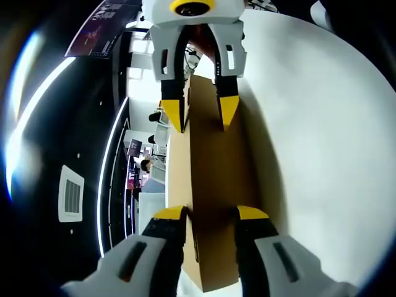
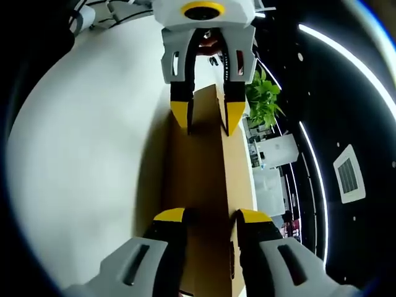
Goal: Operate the shoe box by opening the lid, removing the specified soft item, and placing it in the target area until the item is outside and the box remains undamaged.
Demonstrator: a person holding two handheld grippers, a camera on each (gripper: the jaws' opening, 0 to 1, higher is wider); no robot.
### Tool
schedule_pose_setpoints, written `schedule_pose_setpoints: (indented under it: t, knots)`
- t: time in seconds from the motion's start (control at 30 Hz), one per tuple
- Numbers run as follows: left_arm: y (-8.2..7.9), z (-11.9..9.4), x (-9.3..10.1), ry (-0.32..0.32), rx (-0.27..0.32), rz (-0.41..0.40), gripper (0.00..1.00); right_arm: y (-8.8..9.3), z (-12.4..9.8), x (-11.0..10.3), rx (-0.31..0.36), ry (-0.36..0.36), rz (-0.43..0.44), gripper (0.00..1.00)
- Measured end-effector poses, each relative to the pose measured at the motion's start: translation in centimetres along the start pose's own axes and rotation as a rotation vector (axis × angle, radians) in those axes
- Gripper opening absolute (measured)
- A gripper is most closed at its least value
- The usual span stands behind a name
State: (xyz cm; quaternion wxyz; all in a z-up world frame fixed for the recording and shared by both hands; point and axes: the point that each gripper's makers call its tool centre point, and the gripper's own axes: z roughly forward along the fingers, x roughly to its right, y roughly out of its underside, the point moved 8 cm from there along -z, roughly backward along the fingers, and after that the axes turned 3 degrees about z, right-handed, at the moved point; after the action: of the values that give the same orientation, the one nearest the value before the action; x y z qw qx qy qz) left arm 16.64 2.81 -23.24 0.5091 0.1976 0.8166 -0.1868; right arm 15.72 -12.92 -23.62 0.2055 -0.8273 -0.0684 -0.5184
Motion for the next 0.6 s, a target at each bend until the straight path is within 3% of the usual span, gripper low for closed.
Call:
schedule_pose_setpoints:
  t: [0.2,0.27,0.6]
  knots:
    - [0.04,0.0,-0.01,0.001,0.002,-0.005,0.31,0.02,0.05,-0.12,0.003,0.005,-0.018,0.31]
    - [0.05,-0.01,0.0,0.0,0.004,-0.011,0.3,0.04,0.18,-0.16,-0.005,0.012,-0.084,0.32]
    - [0.0,0.02,0.06,-0.004,0.0,-0.012,0.3,0.13,0.08,-0.2,0.002,0.017,-0.055,0.31]
